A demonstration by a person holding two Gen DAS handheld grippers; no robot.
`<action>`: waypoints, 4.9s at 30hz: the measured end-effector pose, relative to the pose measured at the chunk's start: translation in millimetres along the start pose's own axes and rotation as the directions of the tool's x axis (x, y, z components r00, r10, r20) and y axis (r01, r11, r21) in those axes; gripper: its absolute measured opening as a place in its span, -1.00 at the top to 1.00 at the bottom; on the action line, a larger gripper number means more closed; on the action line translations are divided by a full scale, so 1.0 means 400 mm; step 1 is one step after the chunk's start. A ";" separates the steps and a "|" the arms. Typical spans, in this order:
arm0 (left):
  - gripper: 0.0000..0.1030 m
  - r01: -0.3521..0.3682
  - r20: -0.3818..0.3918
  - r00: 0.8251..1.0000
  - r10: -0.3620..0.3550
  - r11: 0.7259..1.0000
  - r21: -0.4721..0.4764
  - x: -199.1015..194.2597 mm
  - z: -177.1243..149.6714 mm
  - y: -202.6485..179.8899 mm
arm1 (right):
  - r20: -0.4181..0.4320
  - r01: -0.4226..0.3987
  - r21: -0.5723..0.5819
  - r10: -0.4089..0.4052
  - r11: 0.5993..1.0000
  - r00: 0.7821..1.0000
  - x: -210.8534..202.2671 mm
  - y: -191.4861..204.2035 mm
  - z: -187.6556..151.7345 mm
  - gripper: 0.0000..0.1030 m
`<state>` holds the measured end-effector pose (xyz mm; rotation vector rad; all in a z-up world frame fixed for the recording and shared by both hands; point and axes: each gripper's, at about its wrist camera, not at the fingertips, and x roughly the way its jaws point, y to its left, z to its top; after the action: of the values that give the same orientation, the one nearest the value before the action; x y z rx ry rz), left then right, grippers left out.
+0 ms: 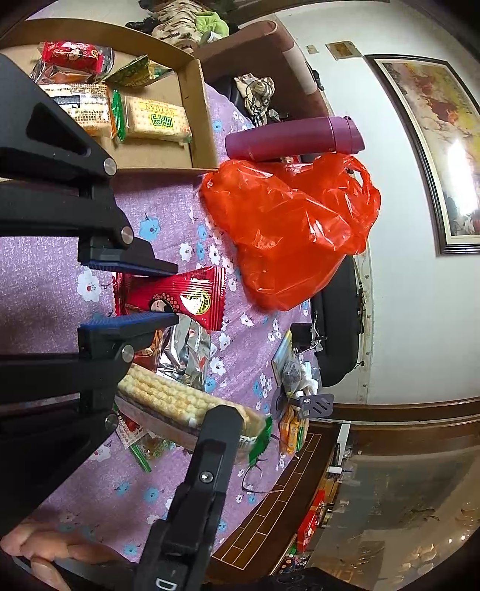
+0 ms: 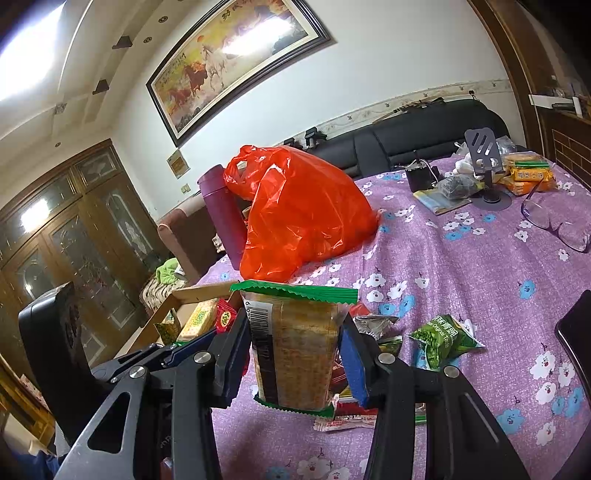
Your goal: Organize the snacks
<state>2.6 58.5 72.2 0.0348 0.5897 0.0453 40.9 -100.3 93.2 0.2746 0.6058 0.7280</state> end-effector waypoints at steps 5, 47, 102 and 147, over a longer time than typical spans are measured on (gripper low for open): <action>0.65 0.000 0.013 1.000 0.000 1.000 -0.009 -0.011 0.001 0.002 | 0.005 0.005 0.001 -0.005 1.000 1.000 0.001 0.000 0.001 0.03; 0.63 -0.170 -0.097 0.985 0.144 0.912 -0.374 -0.118 -0.142 0.504 | -0.303 -0.109 -0.005 0.103 0.994 0.948 0.452 0.447 -0.022 0.02; -0.45 0.092 -0.354 0.918 -0.178 0.965 -0.244 0.155 0.004 0.034 | -0.347 0.175 0.062 -0.143 0.983 0.927 0.124 -0.136 -0.067 0.46; 0.34 -0.129 0.051 0.991 0.126 0.990 0.058 0.022 0.027 -0.055 | -0.182 0.207 -0.037 -0.210 0.978 0.961 0.070 -0.063 -0.041 0.50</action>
<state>16.7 37.0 75.4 0.1327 0.5408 0.1503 61.0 -98.6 57.5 0.1238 0.7921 0.5578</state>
